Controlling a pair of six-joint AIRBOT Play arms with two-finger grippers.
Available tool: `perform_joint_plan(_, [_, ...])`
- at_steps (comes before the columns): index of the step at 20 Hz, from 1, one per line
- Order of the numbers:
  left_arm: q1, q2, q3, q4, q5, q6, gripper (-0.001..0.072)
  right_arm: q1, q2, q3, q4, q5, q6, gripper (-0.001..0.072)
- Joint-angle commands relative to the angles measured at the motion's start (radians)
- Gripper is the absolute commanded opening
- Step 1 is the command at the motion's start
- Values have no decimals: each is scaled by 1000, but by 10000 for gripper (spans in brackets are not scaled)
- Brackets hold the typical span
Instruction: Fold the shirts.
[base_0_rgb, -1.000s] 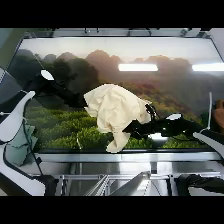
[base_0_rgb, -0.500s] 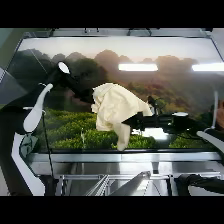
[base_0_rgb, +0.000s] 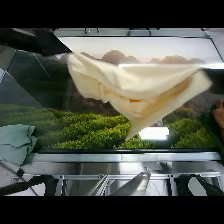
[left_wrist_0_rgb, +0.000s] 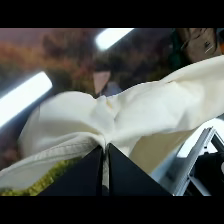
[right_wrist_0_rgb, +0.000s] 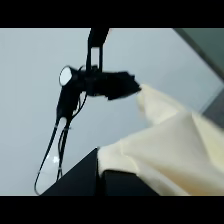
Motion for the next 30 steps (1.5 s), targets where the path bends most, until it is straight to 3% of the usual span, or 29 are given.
perform_joint_plan(1, [142,306,2,-46,42,27,23,-193,144,150,201,53,12,15])
perform_joint_plan(4, [315,438,-4,-49,13,51,24,-210,150,239,161,9,-7,15])
perform_joint_plan(6, [382,475,-87,-58,42,79,25,-144,130,242,-26,-175,-39,16])
perform_joint_plan(9, [386,457,-338,-80,70,141,25,154,32,242,-314,-430,-111,15])
perform_joint_plan(12, [386,353,-587,-81,129,218,26,470,-201,243,-521,-684,-128,15])
perform_joint_plan(16, [386,105,-801,-83,279,358,25,584,-636,328,-543,-761,-135,16])
perform_joint_plan(17, [386,32,-818,-83,336,389,28,583,-731,381,-544,-751,-130,33])
perform_joint_plan(18, [386,-29,-817,-84,381,403,30,579,-817,446,-544,-725,-116,302])
perform_joint_plan(19, [388,-90,-793,-80,413,402,162,568,-872,508,-544,-681,-90,432])
perform_joint_plan(22, [422,-218,-638,-72,344,399,703,480,-909,608,-545,-497,55,429])
perform_joint_plan(26, [443,-328,-454,67,207,264,715,329,-854,529,-647,-137,182,423])
perform_joint_plan(27, [439,-348,-434,125,182,235,715,311,-819,453,-692,-111,196,421])
perform_joint_plan(29, [419,-384,-413,241,154,179,715,275,-737,275,-774,-114,183,335])
perform_joint_plan(30, [411,-398,-412,271,149,168,715,251,-696,187,-823,-127,184,336])
